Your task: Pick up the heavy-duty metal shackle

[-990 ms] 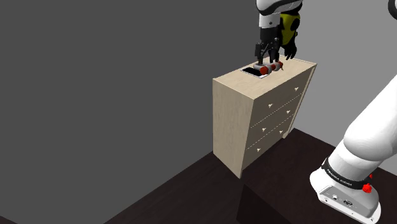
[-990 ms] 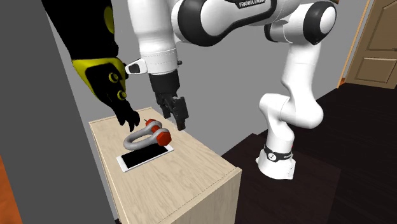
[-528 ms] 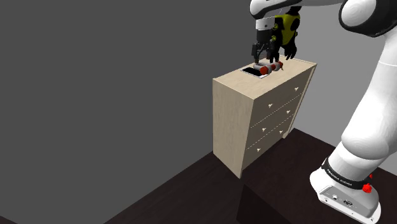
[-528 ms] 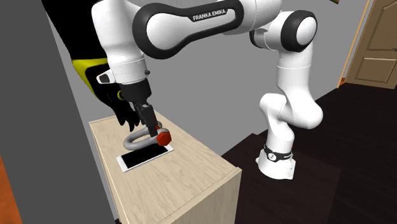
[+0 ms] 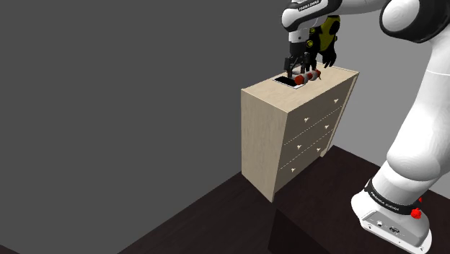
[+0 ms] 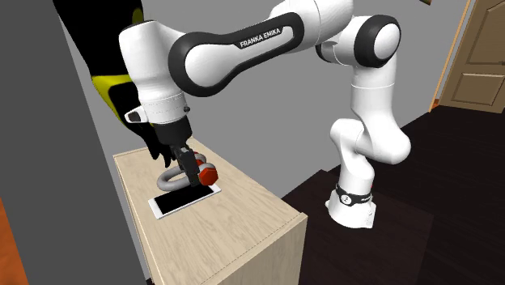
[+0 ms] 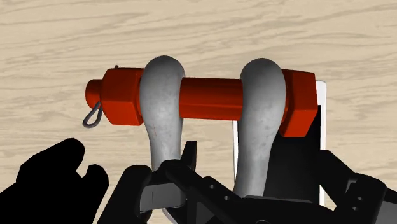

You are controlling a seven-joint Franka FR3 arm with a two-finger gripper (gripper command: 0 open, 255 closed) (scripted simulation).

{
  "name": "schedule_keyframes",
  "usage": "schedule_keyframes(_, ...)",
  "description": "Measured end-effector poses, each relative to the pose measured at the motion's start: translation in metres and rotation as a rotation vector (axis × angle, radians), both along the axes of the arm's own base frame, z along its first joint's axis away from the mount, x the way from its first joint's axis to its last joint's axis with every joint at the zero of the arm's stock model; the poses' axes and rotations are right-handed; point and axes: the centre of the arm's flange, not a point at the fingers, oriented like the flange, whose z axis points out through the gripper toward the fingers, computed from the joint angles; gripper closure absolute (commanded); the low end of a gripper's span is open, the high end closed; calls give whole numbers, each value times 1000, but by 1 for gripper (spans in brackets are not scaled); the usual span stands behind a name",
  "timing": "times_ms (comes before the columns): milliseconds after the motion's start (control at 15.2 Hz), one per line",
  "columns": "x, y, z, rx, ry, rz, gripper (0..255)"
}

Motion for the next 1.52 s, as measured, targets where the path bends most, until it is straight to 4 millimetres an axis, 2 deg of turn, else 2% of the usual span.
schedule_keyframes(726, 0, 0, 1, 0, -1, 0, 255)
schedule_keyframes(1518, 0, 1, 61, 0, 0, 0, 255)
